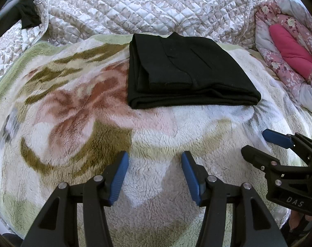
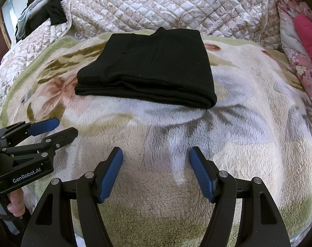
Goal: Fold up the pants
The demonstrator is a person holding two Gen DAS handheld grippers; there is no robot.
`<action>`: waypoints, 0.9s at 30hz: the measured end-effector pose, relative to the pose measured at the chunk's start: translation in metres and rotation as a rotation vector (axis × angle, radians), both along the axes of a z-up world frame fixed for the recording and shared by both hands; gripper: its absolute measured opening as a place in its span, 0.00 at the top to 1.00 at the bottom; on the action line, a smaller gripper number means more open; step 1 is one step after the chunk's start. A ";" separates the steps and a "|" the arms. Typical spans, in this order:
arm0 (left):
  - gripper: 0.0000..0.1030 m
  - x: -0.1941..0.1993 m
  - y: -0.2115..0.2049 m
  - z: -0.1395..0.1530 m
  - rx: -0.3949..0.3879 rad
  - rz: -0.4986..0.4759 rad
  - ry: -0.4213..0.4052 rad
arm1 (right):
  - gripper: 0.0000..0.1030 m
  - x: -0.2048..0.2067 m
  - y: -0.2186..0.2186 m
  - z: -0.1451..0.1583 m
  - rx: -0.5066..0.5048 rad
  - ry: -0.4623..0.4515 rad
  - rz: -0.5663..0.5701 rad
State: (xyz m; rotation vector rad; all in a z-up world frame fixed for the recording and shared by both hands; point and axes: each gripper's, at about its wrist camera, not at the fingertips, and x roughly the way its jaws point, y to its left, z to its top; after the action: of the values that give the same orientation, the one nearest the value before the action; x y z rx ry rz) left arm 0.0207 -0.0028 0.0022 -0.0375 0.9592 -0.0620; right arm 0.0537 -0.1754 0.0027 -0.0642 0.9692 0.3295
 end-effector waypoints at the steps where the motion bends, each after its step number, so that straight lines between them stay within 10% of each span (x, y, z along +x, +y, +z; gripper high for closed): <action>1: 0.45 0.000 0.000 0.000 0.000 -0.001 0.000 | 0.34 0.000 0.000 0.000 0.000 0.000 0.000; 27: 0.45 0.002 0.000 0.000 -0.001 -0.003 0.006 | 0.34 0.000 0.000 -0.001 -0.002 0.002 0.003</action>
State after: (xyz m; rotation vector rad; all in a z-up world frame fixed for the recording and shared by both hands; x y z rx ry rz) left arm 0.0222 -0.0023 0.0023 -0.0365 0.9648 -0.0653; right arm 0.0539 -0.1756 0.0019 -0.0667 0.9717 0.3312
